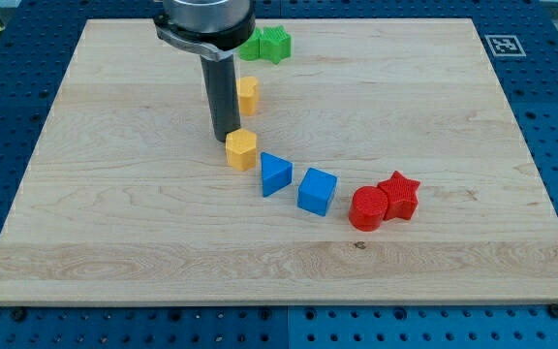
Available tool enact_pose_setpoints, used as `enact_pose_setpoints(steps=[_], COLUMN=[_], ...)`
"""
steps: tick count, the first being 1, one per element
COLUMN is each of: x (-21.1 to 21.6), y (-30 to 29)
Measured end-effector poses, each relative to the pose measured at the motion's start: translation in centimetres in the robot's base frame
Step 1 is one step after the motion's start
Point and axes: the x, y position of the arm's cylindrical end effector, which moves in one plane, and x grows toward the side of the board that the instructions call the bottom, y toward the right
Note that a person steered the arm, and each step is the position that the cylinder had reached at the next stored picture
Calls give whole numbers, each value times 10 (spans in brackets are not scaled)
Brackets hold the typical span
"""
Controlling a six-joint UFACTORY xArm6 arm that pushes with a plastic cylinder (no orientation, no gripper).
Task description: Move your arm closer to the yellow heart
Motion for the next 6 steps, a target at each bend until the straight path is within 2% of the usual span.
enact_pose_setpoints(steps=[1, 2, 3, 4, 6], x=[-9, -42, -82, -100, -98], y=[-9, -44, -44, -24, 53])
